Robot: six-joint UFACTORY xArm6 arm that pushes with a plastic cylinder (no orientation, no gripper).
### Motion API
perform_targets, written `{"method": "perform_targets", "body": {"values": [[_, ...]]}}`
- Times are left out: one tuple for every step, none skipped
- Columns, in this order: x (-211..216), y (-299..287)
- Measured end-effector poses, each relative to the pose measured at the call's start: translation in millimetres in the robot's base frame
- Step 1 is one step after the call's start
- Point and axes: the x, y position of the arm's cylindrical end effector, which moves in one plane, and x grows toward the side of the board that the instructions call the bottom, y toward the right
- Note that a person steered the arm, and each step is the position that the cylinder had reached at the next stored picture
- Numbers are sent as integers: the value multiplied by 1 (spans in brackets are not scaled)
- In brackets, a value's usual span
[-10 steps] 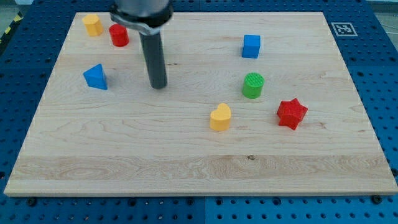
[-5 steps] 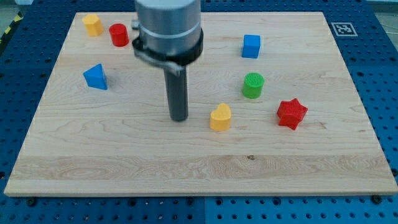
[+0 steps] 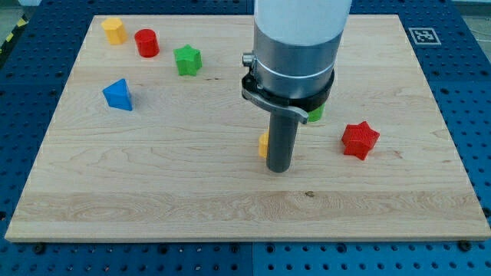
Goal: Put the yellow heart diagonal bottom right to the green star
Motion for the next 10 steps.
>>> {"method": "perform_targets", "body": {"values": [[-24,-2],[-49,-3],[-72,-10],[-95,-18],[-114,-25],[-123,-34],[-80,-22],[-91,-75],[-108,-94],[-105,-94]]}}
